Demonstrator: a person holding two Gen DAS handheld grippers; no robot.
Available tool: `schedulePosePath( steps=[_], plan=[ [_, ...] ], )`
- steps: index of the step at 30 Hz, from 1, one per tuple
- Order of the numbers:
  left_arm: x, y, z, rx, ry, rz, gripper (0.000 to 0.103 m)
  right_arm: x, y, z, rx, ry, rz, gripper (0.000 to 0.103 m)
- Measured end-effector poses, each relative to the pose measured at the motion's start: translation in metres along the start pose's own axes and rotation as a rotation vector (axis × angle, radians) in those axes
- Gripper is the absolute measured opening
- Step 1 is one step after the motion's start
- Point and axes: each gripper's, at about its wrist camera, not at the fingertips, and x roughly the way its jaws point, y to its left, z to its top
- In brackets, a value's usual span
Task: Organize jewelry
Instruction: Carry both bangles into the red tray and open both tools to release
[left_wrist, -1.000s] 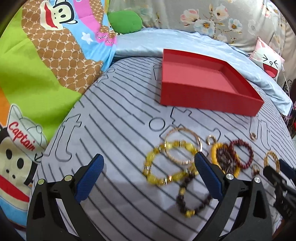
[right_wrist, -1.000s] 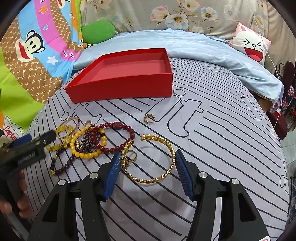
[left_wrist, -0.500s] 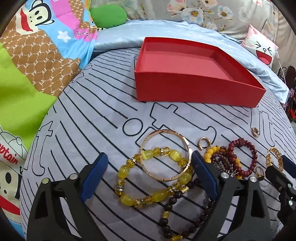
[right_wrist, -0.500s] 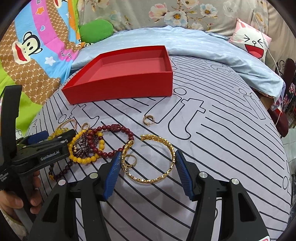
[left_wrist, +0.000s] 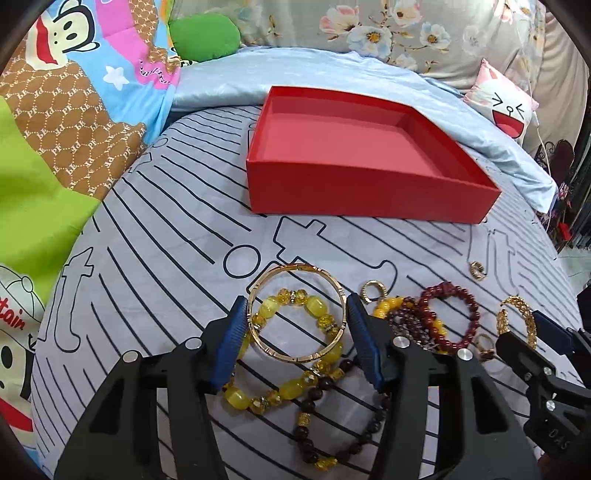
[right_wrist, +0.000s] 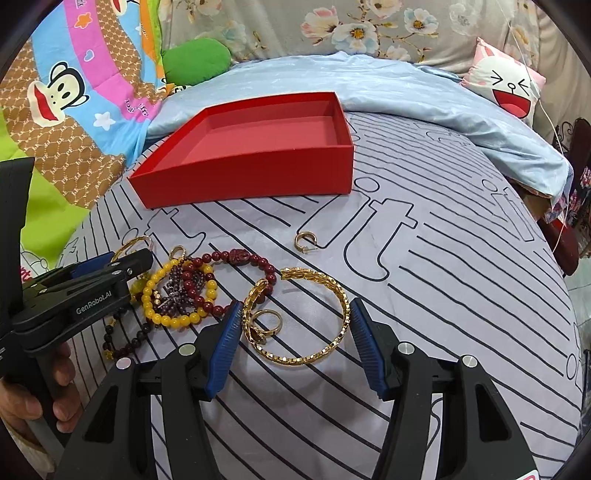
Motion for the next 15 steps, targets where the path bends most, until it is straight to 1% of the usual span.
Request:
schedulePosePath(
  steps=[5,10,14,15],
  plan=[
    [-0.023,-0.001,0.008,-0.010,-0.029,-0.024,0.052,-0.013,0.001,0.007,0.000,-0.031,0.010,0.056],
    [-0.044,-0.003,0.023,-0.008,-0.061,-0.031,0.052,-0.030,0.003,0.024,-0.012,-0.078,0.029,0.056],
    [-0.057,-0.006,0.048,0.001,-0.094,-0.054,0.052,-0.038,0.005,0.047,-0.031,-0.110,0.050,0.056],
    [-0.059,-0.007,0.056,0.007,-0.104,-0.058,0.052,-0.039,0.005,0.059,-0.038,-0.119,0.059,0.056]
  ],
)
